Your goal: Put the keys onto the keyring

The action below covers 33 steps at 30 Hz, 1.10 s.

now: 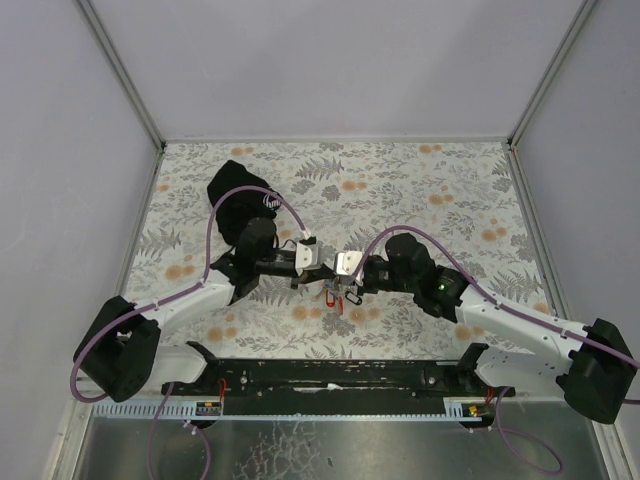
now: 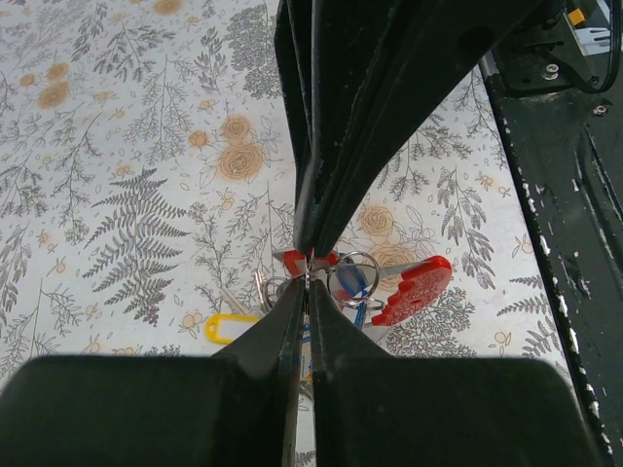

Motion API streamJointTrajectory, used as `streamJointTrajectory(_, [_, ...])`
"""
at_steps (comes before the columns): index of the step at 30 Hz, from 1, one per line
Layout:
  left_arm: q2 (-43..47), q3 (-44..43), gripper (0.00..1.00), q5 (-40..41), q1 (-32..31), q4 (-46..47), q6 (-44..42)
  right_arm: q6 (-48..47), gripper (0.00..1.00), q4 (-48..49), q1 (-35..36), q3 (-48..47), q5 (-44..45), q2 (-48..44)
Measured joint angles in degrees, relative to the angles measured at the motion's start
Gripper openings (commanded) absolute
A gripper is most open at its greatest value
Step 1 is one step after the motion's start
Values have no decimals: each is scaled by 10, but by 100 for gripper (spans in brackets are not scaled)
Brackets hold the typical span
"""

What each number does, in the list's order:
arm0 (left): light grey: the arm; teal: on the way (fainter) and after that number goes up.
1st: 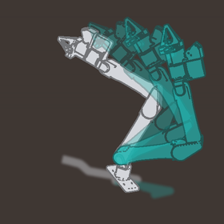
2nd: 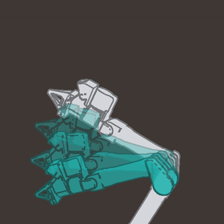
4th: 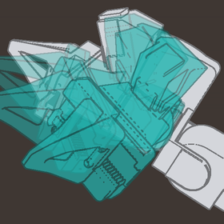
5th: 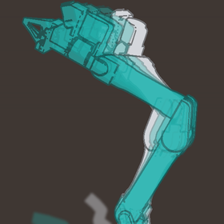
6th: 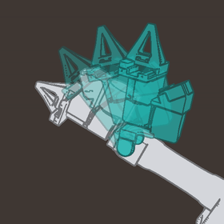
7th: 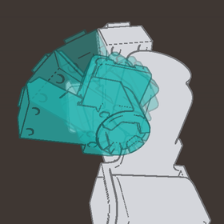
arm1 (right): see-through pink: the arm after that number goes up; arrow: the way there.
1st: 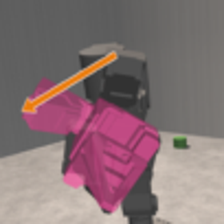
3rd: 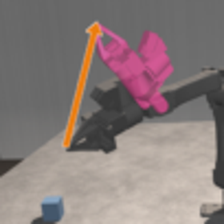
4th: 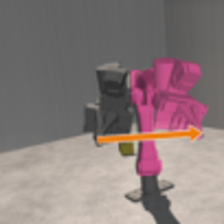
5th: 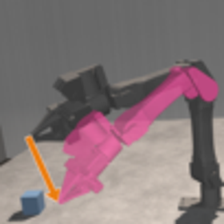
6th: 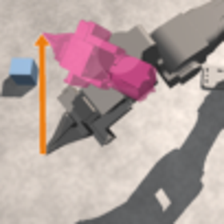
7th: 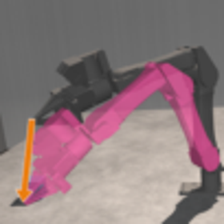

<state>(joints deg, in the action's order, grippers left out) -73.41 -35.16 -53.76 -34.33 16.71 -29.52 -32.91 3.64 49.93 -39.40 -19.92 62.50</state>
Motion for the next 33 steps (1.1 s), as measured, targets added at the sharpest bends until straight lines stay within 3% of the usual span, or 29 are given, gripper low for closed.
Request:
streamJointTrajectory(16, [0, -19, 0, 49, -14, -38, 6, -7, 0, -20, 0, -20, 6, 16])
streamJointTrajectory(33, [-10, -24, 0, 124, -17, 10, 177, -28, 0, -21, 0, -20, 39, 9])
